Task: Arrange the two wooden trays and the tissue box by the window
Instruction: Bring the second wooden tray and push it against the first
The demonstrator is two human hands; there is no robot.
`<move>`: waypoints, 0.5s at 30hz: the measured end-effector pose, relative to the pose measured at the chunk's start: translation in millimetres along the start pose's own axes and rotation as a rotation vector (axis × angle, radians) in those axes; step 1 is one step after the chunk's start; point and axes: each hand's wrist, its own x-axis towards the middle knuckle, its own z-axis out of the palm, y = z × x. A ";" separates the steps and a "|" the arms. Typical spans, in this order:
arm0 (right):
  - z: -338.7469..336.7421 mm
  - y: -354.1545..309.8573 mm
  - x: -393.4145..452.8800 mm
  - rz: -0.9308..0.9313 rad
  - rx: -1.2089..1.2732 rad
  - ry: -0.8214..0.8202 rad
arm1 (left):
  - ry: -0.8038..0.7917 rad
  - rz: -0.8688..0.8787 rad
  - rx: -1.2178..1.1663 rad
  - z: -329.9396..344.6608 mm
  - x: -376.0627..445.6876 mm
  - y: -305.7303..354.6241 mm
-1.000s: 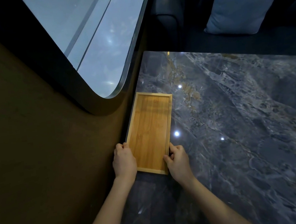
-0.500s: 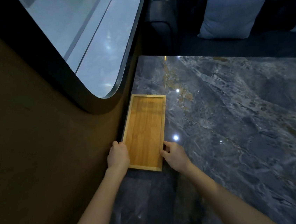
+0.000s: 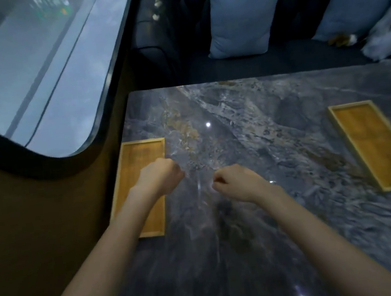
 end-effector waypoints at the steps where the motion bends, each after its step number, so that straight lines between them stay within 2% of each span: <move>1: -10.1 13.0 -10.3 0.014 -0.011 0.032 | 0.003 0.061 0.002 -3.5 4.5 17.2; 7: -66.8 111.5 -82.9 0.152 -0.011 0.225 | 0.062 0.281 -0.059 -9.9 19.9 135.6; 15: -98.4 262.6 -191.4 0.400 0.024 0.548 | 0.279 0.503 -0.172 31.8 35.0 299.4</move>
